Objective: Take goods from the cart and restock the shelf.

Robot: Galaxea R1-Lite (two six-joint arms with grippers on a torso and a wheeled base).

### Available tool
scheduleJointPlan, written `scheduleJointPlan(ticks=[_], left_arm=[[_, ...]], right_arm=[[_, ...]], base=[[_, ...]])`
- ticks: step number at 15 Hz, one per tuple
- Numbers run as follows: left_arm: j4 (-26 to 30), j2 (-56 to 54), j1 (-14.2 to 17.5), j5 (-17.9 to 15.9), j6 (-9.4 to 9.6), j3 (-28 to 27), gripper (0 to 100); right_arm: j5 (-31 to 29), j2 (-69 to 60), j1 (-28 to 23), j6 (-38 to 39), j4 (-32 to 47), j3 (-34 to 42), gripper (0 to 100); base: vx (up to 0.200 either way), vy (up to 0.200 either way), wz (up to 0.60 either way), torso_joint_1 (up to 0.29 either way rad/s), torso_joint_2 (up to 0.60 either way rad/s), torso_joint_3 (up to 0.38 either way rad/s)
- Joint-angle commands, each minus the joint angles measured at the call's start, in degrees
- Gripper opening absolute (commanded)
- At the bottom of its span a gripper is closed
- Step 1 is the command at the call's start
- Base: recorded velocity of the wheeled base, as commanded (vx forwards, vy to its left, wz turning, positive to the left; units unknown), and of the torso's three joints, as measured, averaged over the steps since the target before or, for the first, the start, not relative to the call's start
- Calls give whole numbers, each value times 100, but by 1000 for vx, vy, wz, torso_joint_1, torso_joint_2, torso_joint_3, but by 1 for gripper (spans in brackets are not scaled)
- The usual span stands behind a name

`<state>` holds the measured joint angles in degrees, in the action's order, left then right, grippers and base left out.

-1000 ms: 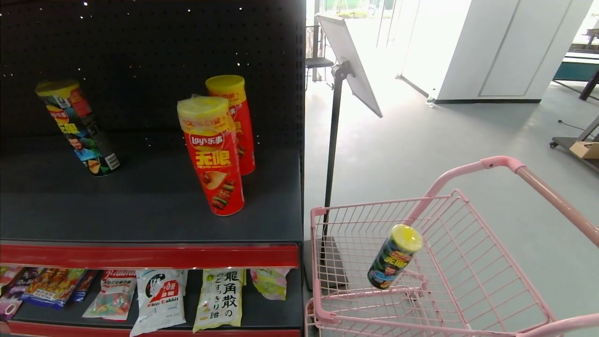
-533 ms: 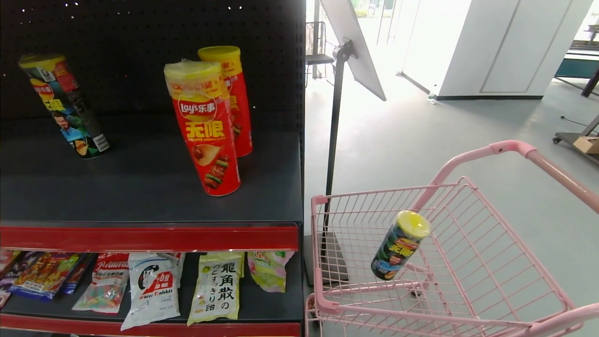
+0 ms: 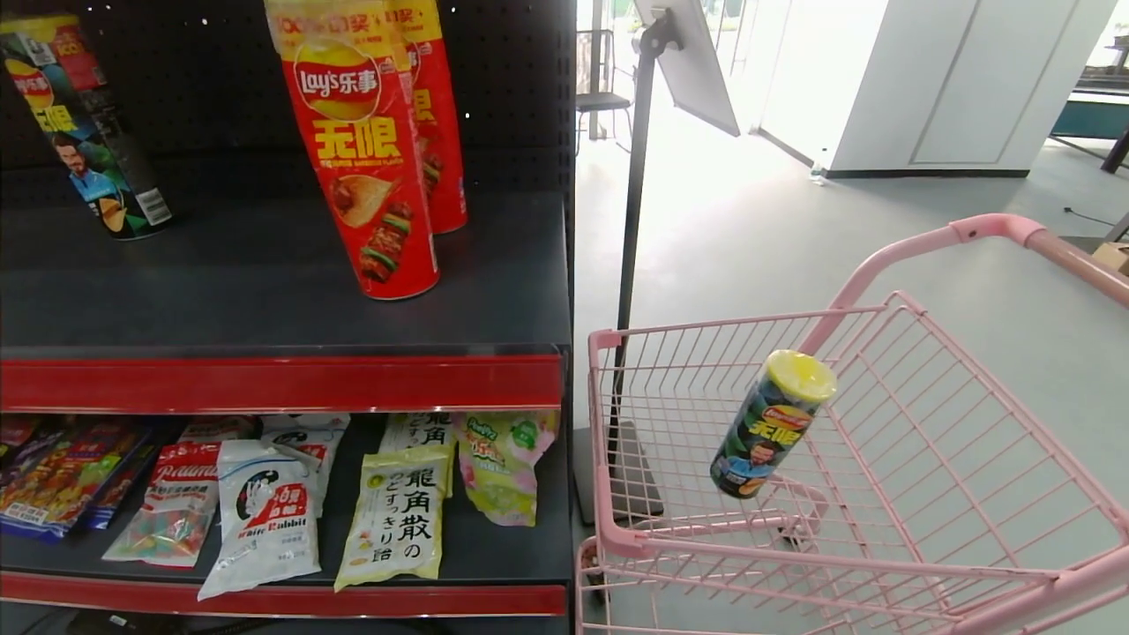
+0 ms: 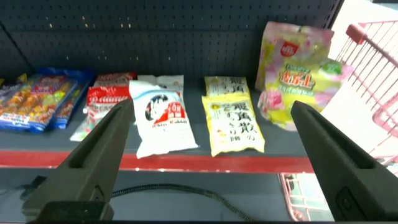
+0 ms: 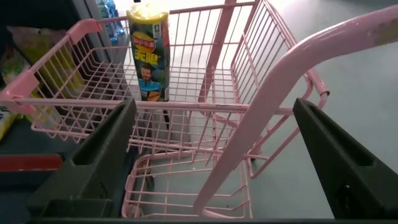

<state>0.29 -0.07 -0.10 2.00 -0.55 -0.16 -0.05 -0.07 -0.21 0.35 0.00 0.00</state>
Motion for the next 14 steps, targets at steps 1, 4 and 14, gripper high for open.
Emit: scheduleJointPlan(ticks=[1, 4, 14], left_arm=[[-3, 7, 1, 2, -7, -2, 100], [-3, 7, 1, 2, -7, -2, 100], [-3, 7, 1, 2, 2, -2, 100]], right_arm=[[5, 7, 3, 0, 0, 0, 100], [5, 7, 3, 0, 0, 0, 100], [963, 4639, 601, -440, -554, -4641, 100]], base=[[0, 0, 0, -168, 496, 325], [0, 0, 0, -64, 185, 121], [0, 0, 0, -1, 6, 4]])
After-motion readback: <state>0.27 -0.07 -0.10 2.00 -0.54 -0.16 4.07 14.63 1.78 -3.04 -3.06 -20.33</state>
